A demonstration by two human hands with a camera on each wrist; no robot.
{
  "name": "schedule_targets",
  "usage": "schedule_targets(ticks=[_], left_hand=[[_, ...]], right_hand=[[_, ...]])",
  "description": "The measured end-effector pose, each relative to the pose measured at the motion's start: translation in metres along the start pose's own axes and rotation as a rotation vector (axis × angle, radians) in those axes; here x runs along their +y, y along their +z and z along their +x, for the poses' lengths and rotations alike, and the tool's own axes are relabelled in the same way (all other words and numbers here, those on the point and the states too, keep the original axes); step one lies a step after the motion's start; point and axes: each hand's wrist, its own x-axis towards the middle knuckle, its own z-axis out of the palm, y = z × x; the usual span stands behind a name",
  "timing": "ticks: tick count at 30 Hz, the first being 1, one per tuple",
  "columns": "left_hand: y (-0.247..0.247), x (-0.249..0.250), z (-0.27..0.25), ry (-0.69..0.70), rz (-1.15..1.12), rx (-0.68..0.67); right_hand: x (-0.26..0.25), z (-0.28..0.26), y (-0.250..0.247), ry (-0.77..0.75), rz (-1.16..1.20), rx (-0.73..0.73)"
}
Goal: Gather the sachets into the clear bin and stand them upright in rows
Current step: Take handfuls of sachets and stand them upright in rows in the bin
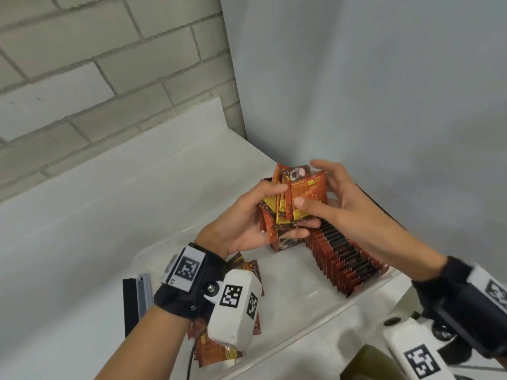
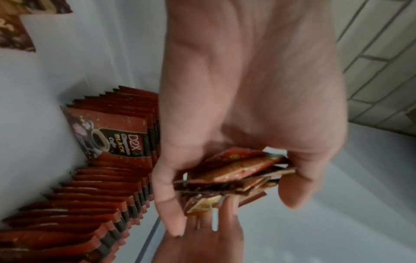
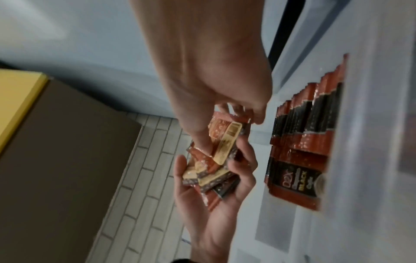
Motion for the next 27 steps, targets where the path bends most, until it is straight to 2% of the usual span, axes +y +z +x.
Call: schedule_targets(ticks=[4, 7, 10, 13, 15, 17, 19, 24, 27], left_hand=[[0.005, -0.002, 0.004, -0.038, 0.014, 0.020], [0.006, -0.001, 0.005, -0.058, 0.044, 0.006], [0.007, -0.002, 0.004, -0.054, 0.070, -0.032], [0.010, -0.003, 0.002, -0.029, 0.154, -0.022], [0.010, -0.004, 0.001, -0.016, 0.232, 0.006], [0.009, -0.006, 0.001, -0.022, 0.249, 0.040], [0.010, -0.006, 0.001, -0.041, 0.245, 0.019], [0.014, -0.008, 0.001, -0.084, 0.287, -0.038], [0.014, -0.008, 0.001, -0.079, 0.321, -0.074]], right_hand=[[0.000, -0.003, 0.002, -0.278, -0.129, -0.039], [0.003, -0.008, 0.002, -0.380, -0.228, -0.111], [0.011, -0.008, 0.006, -0.386, -0.348, -0.131], [0.017, -0.006, 0.009, -0.348, -0.374, -0.062], [0.019, -0.006, 0.008, -0.396, -0.389, -0.034], [0.020, -0.006, 0.006, -0.423, -0.325, -0.062], [0.021, -0.008, 0.006, -0.440, -0.233, -0.111], [0.023, -0.011, 0.007, -0.480, -0.409, -0.267], [0.029, -0.009, 0.008, -0.508, -0.438, -0.193]])
